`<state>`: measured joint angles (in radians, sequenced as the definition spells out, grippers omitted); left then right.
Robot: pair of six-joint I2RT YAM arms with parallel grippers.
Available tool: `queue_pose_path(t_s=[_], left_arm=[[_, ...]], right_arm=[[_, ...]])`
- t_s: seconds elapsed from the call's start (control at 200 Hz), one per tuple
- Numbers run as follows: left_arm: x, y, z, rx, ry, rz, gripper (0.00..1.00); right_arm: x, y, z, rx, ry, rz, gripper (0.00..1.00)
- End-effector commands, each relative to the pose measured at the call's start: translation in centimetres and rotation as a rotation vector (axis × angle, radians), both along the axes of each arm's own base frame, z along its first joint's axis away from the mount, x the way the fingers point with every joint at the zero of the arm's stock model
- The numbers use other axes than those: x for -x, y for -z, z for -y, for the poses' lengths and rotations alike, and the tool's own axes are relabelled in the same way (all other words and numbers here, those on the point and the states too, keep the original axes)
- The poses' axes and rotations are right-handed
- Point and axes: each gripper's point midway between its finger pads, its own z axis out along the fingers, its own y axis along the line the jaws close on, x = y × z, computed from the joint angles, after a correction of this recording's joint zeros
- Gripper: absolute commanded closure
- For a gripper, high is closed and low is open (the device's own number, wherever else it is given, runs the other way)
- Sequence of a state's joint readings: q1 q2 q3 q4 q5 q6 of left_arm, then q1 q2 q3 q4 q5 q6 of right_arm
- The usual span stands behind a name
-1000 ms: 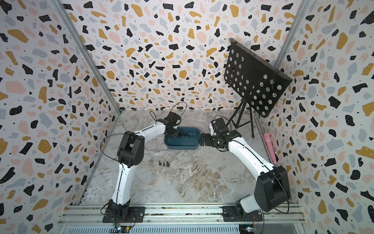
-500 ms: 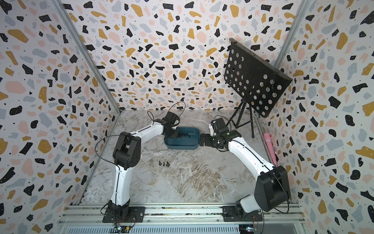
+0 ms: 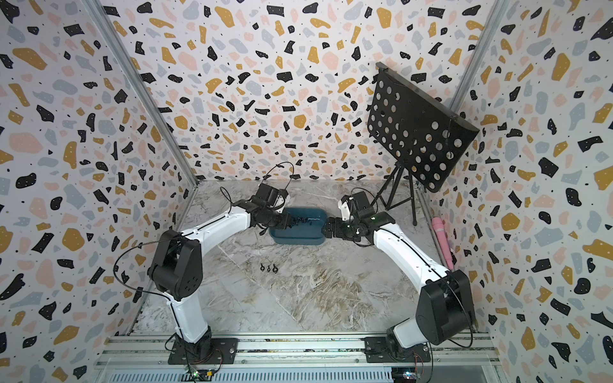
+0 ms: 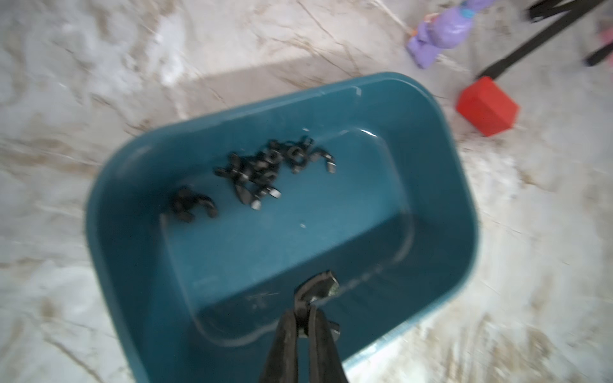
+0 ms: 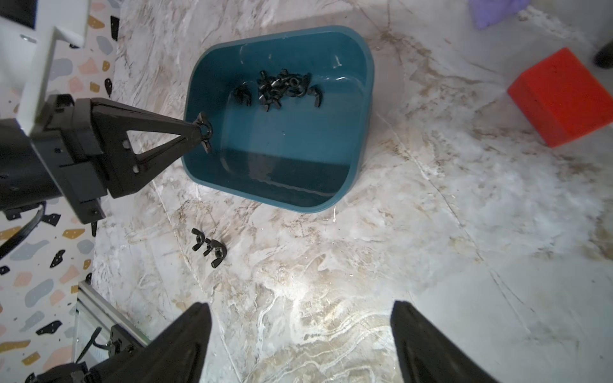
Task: Take out the wing nut from the storage box
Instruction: Pick up the wing nut from the storage box.
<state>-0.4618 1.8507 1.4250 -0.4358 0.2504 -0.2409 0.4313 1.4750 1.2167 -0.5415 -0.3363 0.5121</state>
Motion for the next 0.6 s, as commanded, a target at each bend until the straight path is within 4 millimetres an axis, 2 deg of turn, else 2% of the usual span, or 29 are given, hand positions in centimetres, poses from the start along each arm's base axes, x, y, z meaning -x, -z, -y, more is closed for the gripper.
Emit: queue_pose_path(t_s=[0.0,0.11,0.27,0.365,0.435,0.596], left_arm=[[1.5,-3.2,2.2,0.172,0.032,0.007,0.96],[3.3,-4.3,3.3,0.241,0.059,-0.012,0.96],[6.1,-5.5,5.0,0.28,0.126,-0.024,0.96],[7.5,-5.7,5.6,0.288,0.15,-0.035,0.96],[8.3,-5.6,5.8,0.296,0.161,-0.048,0.96],[9.8,-5.9,6.2,0.306,0.191,-0.054,0.96]], right_arm=[[-0.8,-2.5,-1.6,-0.079,-0.05,0.051,0.19],[-0.9,-3.0,-2.8,-0.129,-0.087,0.047,0.3],[-0.6,-3.0,-5.1,-0.168,-0.162,0.024,0.52],[-0.2,-2.8,-6.2,-0.164,-0.195,0.019,0.54],[-0.1,-2.7,-6.8,-0.163,-0.206,0.016,0.59],[0.2,-2.1,-7.6,-0.159,-0.219,-0.004,0.65]])
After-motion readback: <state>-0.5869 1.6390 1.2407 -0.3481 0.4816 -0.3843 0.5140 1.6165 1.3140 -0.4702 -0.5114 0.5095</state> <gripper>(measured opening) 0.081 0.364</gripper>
